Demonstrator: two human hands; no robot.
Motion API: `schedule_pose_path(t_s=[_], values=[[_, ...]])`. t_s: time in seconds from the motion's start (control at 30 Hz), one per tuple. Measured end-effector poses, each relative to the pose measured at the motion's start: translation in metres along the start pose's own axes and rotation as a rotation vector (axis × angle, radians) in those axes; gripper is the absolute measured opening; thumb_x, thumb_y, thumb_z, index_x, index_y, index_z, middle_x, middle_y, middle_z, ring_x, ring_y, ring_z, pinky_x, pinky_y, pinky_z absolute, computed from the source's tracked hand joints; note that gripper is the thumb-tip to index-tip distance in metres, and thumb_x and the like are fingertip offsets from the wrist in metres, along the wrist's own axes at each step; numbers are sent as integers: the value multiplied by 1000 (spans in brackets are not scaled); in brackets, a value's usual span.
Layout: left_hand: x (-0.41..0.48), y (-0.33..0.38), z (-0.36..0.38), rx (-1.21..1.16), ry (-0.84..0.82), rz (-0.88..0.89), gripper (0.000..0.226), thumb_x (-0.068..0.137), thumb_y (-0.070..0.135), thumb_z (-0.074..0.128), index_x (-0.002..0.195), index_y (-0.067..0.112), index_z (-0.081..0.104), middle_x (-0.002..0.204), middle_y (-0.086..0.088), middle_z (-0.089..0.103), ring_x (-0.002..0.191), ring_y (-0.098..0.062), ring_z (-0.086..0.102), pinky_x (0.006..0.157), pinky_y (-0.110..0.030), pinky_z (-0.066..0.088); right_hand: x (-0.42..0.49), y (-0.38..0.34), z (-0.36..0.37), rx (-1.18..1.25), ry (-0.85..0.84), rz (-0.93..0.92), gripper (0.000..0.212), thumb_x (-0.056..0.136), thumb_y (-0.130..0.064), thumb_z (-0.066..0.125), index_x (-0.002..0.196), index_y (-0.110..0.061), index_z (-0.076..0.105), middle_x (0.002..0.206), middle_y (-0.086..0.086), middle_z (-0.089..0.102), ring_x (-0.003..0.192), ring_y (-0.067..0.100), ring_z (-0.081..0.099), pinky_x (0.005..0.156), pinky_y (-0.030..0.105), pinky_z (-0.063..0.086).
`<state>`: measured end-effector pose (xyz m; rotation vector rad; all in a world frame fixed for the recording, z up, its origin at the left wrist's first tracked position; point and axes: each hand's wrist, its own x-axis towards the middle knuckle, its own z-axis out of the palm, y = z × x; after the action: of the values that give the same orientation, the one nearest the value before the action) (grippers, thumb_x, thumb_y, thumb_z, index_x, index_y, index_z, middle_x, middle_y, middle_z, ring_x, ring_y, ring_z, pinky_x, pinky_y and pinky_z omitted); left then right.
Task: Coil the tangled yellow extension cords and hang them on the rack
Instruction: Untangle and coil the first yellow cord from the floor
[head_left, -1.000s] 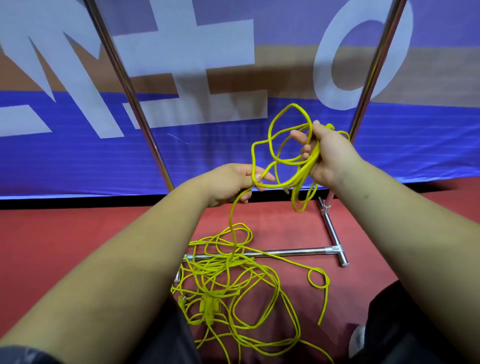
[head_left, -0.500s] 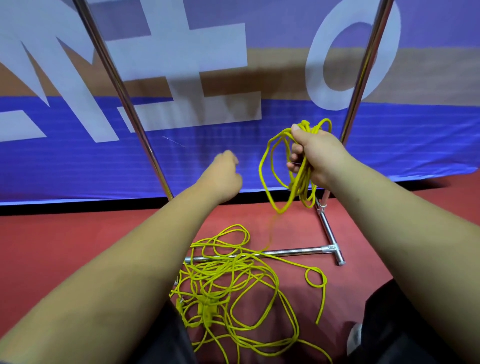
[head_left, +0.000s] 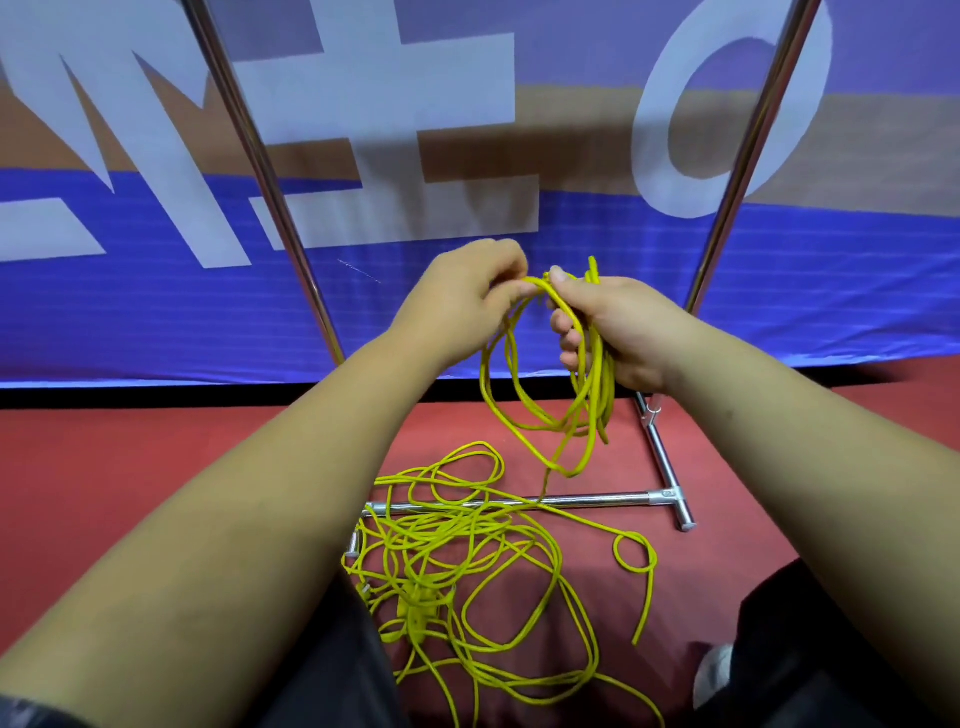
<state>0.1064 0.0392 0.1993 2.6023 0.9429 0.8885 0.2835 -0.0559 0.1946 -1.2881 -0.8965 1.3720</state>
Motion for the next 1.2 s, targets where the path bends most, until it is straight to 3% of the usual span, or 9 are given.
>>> schedule_pose_path(t_s=[0.2, 0.3, 0.4, 0.5, 0.63, 0.87, 0.97, 1.1, 1.2], values=[[1, 3, -14, -327, 275, -366, 20, 101, 28, 57, 92, 10, 55, 68, -17, 65, 53, -15, 72, 57, -38, 59, -3, -2, 0, -25, -125, -20, 28, 108, -37, 57, 104, -10, 67, 89, 7, 78, 94, 31, 78, 87, 48, 65], [8, 4, -20, -478, 397, -568, 25, 103, 31, 53, 91, 9, 52, 61, -13, 62, 54, -21, 73, 49, -30, 52, 2, 2, 1, -48, -190, -12, 22, 110, -32, 56, 125, -16, 56, 92, 9, 75, 88, 25, 74, 85, 47, 65], [7, -13, -18, -440, 314, -699, 25, 104, 33, 53, 91, 12, 50, 60, -11, 66, 56, -26, 73, 50, -32, 55, 7, 7, 3, -82, -216, -22, 13, 109, -28, 59, 115, -16, 57, 81, 5, 65, 75, 20, 65, 82, 49, 64], [-3, -30, -16, -23, 60, -585, 25, 96, 38, 62, 106, 17, 53, 100, -11, 68, 90, -31, 68, 77, -45, 57, 11, 13, 6, -95, -129, -34, 14, 107, -24, 63, 97, -17, 58, 72, 2, 54, 58, 14, 50, 57, 35, 53], [-9, -25, -16, 148, -179, -153, 71, 82, 40, 82, 141, 30, 45, 132, -1, 53, 125, -25, 54, 98, -49, 51, 13, 14, 10, -18, -84, -33, 16, 107, -23, 63, 93, -17, 59, 69, 0, 48, 53, 10, 31, 46, 25, 27], [-4, -11, -14, 130, -38, -138, 28, 90, 51, 55, 95, 31, 74, 75, 5, 70, 76, -16, 67, 71, -42, 57, 8, 3, 17, 70, -107, 4, 25, 108, -34, 61, 105, -9, 61, 71, 0, 55, 51, 8, 45, 47, 23, 44], [-6, -5, -12, -87, 35, -238, 19, 92, 37, 61, 87, 28, 77, 73, 4, 73, 70, -13, 72, 71, -41, 59, 6, 3, 18, 68, -114, 17, 29, 107, -36, 60, 100, -8, 65, 75, 6, 65, 62, 15, 64, 67, 38, 65], [3, 2, -18, -399, 173, -454, 21, 97, 23, 62, 82, 23, 76, 74, -2, 76, 59, -16, 75, 62, -34, 59, 6, 2, 16, 37, -228, -3, 21, 105, -29, 61, 99, -10, 68, 89, 8, 73, 100, 33, 77, 82, 53, 63], [4, 0, -21, -383, 188, -473, 22, 99, 23, 60, 84, 23, 76, 76, -2, 76, 59, -15, 75, 59, -30, 57, 8, 4, 16, 6, -228, -18, 17, 108, -24, 60, 96, -12, 61, 81, 6, 64, 79, 27, 70, 76, 50, 63]])
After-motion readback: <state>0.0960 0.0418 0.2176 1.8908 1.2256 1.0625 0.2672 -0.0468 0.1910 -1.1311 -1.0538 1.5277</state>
